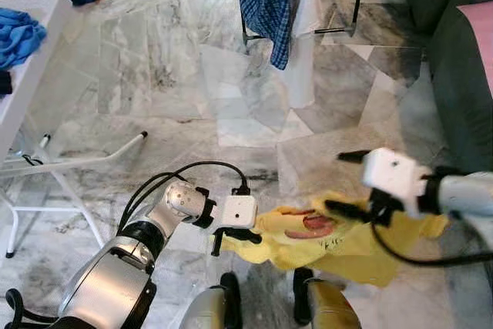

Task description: Hang hanger

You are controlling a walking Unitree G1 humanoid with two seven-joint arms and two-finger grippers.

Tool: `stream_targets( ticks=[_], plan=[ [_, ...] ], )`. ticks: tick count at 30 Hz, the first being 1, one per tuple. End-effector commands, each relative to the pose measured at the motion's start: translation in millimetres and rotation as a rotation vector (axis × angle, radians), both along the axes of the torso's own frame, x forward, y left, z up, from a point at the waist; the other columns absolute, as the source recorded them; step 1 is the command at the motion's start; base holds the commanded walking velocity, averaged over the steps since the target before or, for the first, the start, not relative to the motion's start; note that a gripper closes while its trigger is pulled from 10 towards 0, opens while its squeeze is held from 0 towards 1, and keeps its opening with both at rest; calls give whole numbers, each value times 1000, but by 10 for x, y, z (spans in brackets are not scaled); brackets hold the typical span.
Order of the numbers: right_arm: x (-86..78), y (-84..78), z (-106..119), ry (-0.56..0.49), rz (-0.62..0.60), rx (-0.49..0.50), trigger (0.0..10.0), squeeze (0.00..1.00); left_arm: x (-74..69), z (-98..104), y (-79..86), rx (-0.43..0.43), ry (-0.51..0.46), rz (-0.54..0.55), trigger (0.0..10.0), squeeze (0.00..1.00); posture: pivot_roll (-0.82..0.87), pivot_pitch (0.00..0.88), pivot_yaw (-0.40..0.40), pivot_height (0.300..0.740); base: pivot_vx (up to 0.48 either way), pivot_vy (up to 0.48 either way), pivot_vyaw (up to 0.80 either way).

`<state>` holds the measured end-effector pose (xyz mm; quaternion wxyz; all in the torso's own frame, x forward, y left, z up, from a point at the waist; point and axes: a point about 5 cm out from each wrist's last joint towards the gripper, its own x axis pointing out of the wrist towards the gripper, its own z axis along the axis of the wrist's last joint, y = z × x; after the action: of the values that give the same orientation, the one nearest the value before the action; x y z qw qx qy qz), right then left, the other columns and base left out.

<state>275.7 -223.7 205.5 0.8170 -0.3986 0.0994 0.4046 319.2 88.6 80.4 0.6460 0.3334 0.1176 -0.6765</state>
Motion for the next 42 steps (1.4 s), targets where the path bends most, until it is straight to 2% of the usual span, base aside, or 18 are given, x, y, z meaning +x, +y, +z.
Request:
stream_targets(
  ticks=[1, 5, 7, 9, 10, 12, 16, 17, 19, 21, 22, 31, 32, 35, 36, 37, 38, 42],
  plan=[
    [16, -121, 86, -61, -43, -15, 10000, 1000, 21, -1, 92, 5, -1, 35, 0, 0, -188, 308, 163, 740, 0, 0, 0],
    [15, -160, 207, -117, -64, 62, 10000, 1000, 31, 4, 118, 17, -4, 40, 0, 0, -188, 308, 167, 740, 0, 0, 0],
    [98, -219, 343, -277, -128, 97, 10000, 1000, 35, 0, 135, 32, -15, 40, 0, 0, -192, 311, 168, 740, 0, 0, 0],
    [136, -233, 388, -342, -155, 111, 10000, 1000, 35, -2, 137, 33, -16, 42, 0, 0, -194, 311, 166, 740, 0, 0, 0],
    [194, -245, 467, -432, -216, 191, 10000, 1000, 39, -8, 129, 32, -23, 54, 0, 0, -192, 310, 166, 740, 0, 0, 0],
    [206, -231, 478, -450, -232, 239, 10000, 1000, 45, -13, 125, 29, -27, 69, 0, 0, -191, 309, 165, 740, 0, 0, 0],
    [84, -128, 261, -302, -143, 255, 10000, 1000, 65, -13, 150, 22, -24, 108, 0, 0, -189, 311, 161, 740, 0, 0, 0],
    [84, -128, 261, -302, -143, 255, 10000, 1000, 65, -13, 150, 22, -24, 108, 0, 0, -189, 311, 161, 740, 0, 0, 0],
    [-38, -98, 138, -150, -61, 261, 10000, 1000, 92, 20, 179, 24, -28, 119, 0, 0, -183, 313, 158, 740, 0, 0, 0],
    [-57, -96, 128, -122, -51, 270, 10000, 1000, 99, 28, 184, 24, -30, 121, 0, 0, -183, 313, 158, 740, 0, 0, 0],
    [-105, -123, 124, -54, -24, 264, 10000, 1000, 123, 55, 199, 26, -41, 131, 0, 0, -182, 314, 157, 740, 0, 0, 0],
    [-168, -129, 63, 78, 58, 176, 10000, 1000, 204, 159, 190, 13, -75, 162, 0, 0, -177, 313, 155, 740, 0, 0, 0],
    [-144, -93, 39, 80, 77, 146, 10000, 792, 212, 179, 184, 11, -81, 154, 0, 0, -176, 313, 154, 740, 0, 0, 0],
    [-113, -71, 10, 78, 92, 110, 10000, 714, 218, 196, 180, 10, -87, 147, 0, 0, -175, 313, 153, 740, 0, 0, 0],
    [-93, -61, -11, 74, 99, 91, 10000, 114, 219, 204, 174, 10, -90, 140, 0, 0, -173, 313, 153, 740, 0, 0, 0],
    [-79, -53, -26, 70, 105, 78, 10000, 114, 219, 210, 170, 10, -92, 134, 0, 0, -172, 314, 153, 740, 0, 0, 0],
    [-52, -23, -77, 74, 132, 32, 10000, 0, 216, 225, 161, 15, -100, 111, 0, 0, -171, 314, 152, 740, 0, 0, 0],
    [2, 34, -128, 78, 180, -27, 10000, 0, 214, 253, 142, 16, -106, 80, 0, 0, -166, 315, 150, 740, 0, 0, 0]
  ],
)
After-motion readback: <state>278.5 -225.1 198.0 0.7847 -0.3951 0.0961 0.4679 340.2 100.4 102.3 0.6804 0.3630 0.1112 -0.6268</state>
